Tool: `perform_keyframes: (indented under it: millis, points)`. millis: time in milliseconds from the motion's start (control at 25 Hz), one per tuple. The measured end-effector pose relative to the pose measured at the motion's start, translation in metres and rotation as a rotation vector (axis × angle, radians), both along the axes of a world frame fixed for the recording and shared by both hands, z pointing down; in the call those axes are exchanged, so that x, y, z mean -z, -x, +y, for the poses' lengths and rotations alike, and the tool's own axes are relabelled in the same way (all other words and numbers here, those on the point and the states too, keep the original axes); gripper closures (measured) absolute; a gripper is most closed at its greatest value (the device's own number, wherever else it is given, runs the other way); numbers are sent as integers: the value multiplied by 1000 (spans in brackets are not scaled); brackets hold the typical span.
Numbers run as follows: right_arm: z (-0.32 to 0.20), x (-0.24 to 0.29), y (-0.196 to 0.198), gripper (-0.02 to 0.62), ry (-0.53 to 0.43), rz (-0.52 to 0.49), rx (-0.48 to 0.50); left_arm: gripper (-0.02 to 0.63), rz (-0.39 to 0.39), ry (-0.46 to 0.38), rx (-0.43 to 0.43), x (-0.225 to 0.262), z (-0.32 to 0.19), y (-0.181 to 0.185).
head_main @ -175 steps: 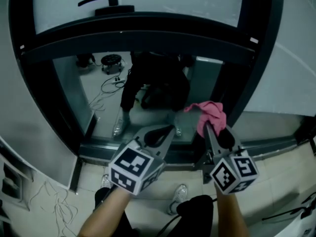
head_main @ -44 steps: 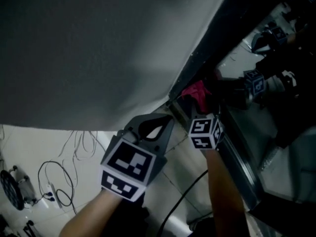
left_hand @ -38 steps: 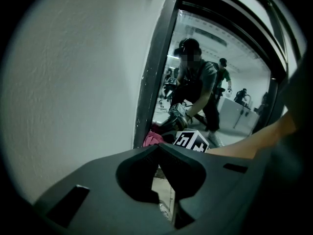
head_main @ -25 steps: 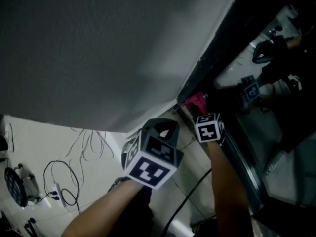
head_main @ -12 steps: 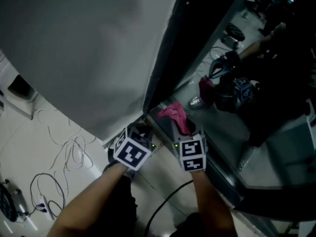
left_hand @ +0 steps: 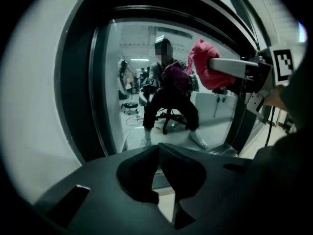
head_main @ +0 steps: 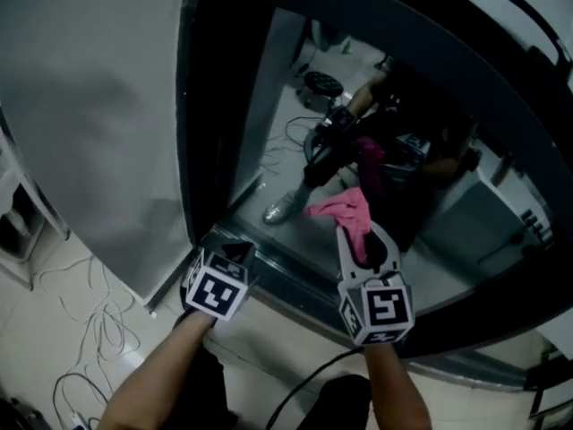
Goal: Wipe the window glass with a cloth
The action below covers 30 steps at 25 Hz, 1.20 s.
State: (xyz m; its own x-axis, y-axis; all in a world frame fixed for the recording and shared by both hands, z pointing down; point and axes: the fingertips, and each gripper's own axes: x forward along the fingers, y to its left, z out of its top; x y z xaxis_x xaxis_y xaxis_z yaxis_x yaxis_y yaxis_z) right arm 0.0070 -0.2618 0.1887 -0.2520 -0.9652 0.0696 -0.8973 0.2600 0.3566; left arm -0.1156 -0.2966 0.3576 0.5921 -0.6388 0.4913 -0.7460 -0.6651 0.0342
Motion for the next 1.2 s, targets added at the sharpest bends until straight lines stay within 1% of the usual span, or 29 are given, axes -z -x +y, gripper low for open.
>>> perform_keyframes:
  millis: [160,320,440,600,800,920,1000,1080,1200]
  points:
    - [32,53,-66,468,-99,1,-108,601,24,-55,-33,37,10,-38]
    - [85,97,-146,468,-219,-28,-283,601,23,-85,-93,60,32,-88]
    - [122,121,-208,468,-286,-53,-404,601,25,-104,-137,71,48,-123]
    - [166,140,-285,468,-341,-110,-565,601,24,-110,-191,77,61,-169]
    - [220,140,-372,468,-394,-203,-803,601,20,-117,-277,78,78,-219]
    - [240,137,-407,468,-404,-229,-921,601,25,-117,-314,77,90,-240]
    - [244,132,-423,468,-402,-254,-971,601,24,-113,-329,76,96,-249]
    - [245,128,-436,468,-408,-301,-1013,601,22,-111,-345,74,100,-257]
    - [243,124,-456,468,-415,-352,-1077,601,18,-108,-350,69,103,-264]
